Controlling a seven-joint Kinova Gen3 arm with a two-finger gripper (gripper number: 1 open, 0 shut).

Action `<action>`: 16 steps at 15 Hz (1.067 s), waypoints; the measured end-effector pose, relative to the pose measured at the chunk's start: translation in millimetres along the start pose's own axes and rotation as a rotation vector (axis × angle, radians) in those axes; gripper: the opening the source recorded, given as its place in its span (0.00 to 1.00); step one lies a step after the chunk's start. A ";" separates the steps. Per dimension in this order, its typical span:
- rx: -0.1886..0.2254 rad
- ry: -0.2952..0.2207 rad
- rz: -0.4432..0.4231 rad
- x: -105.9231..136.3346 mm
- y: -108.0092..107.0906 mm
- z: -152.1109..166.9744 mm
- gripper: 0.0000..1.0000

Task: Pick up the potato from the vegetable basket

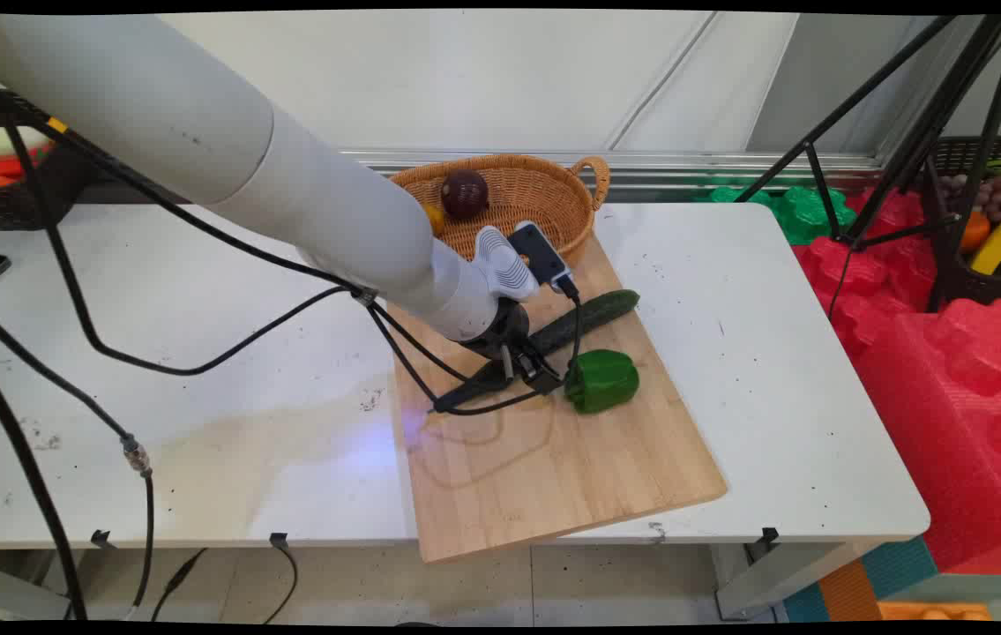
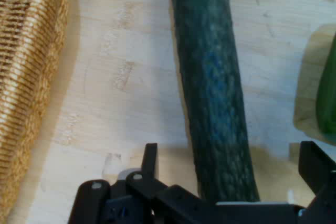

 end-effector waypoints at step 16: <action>-0.033 0.094 0.070 14.5 -19.3 -136.0 1.00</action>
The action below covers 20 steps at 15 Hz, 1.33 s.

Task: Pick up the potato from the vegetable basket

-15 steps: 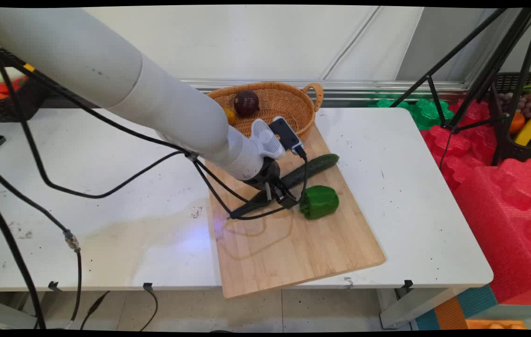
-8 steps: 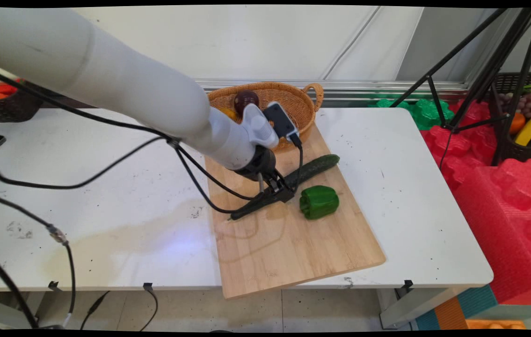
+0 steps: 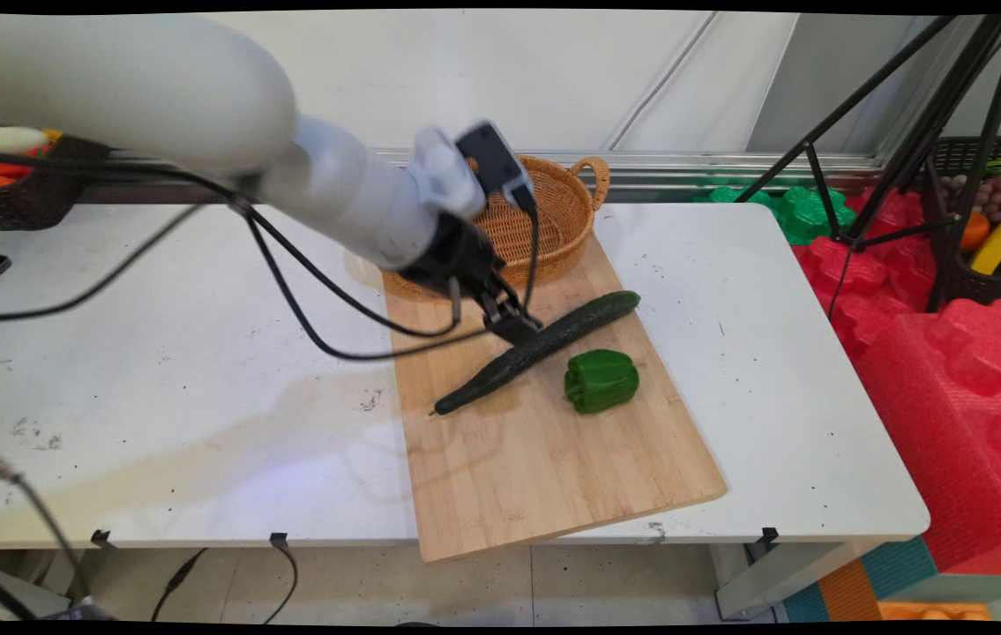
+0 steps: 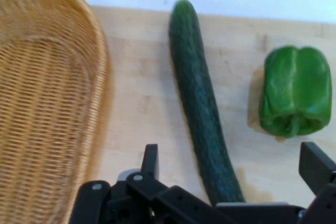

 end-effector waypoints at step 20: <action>0.230 -0.109 -0.089 6.7 -184.5 -19.8 1.00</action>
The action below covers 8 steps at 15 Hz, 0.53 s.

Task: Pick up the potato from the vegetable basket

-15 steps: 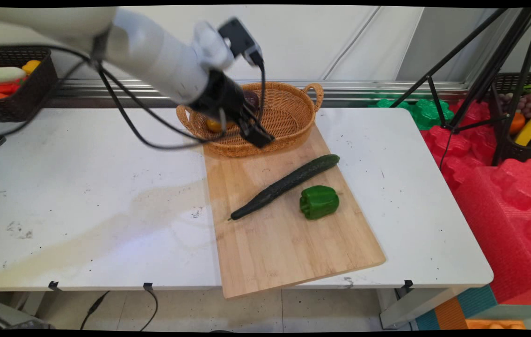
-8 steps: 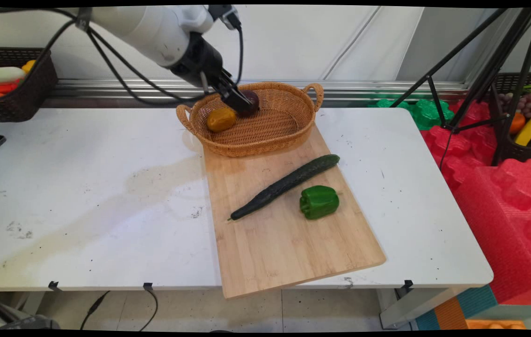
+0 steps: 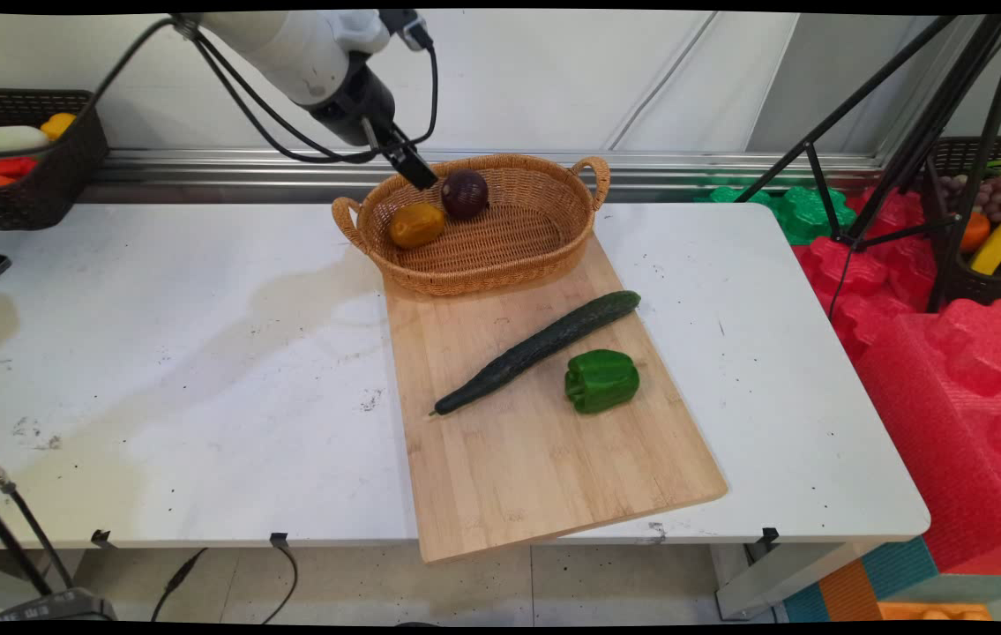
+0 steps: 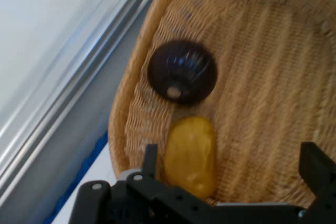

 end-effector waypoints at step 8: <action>0.008 -0.146 -0.043 -10.2 -27.9 81.6 1.00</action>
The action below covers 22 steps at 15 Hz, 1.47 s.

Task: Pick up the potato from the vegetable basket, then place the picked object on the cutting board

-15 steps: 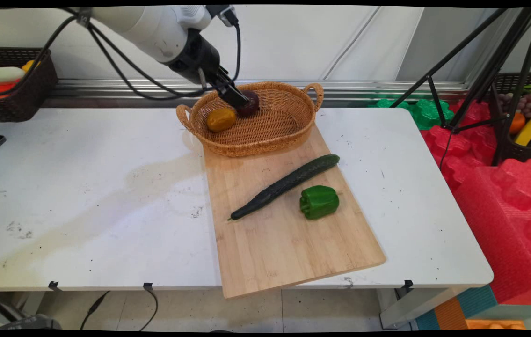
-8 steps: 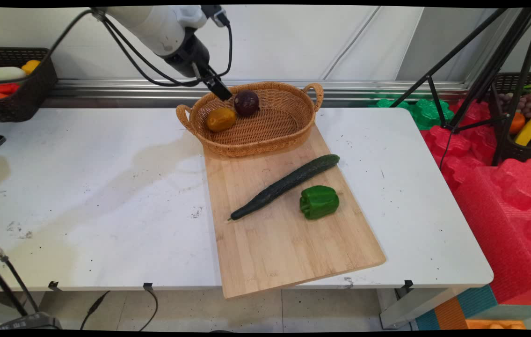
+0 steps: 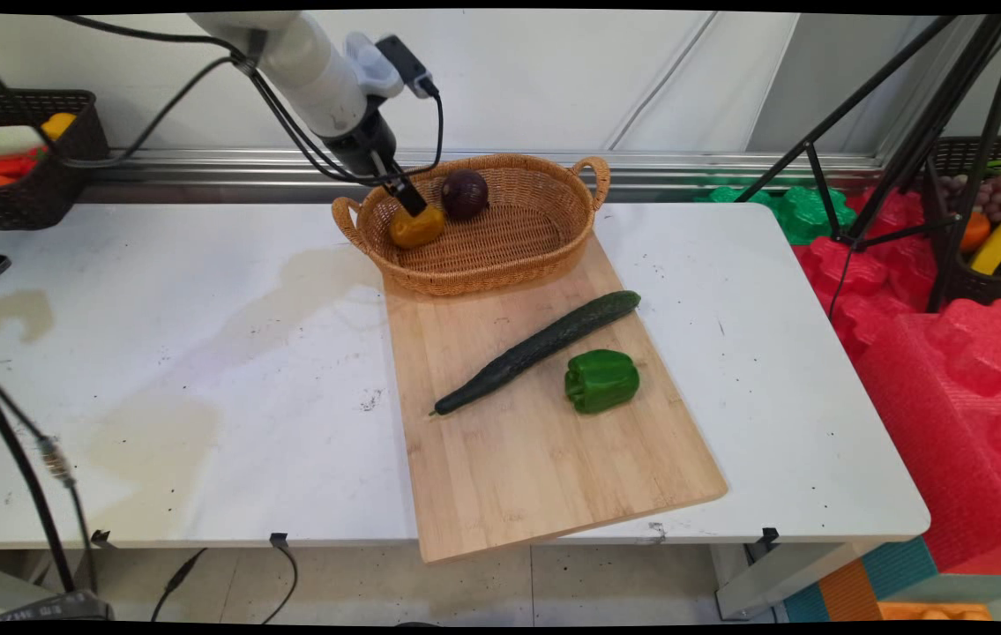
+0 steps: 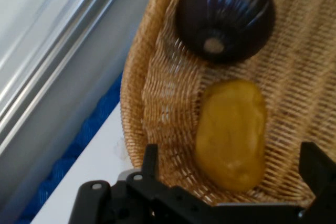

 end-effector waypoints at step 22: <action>-0.028 -0.004 -0.080 1.4 10.8 46.7 0.00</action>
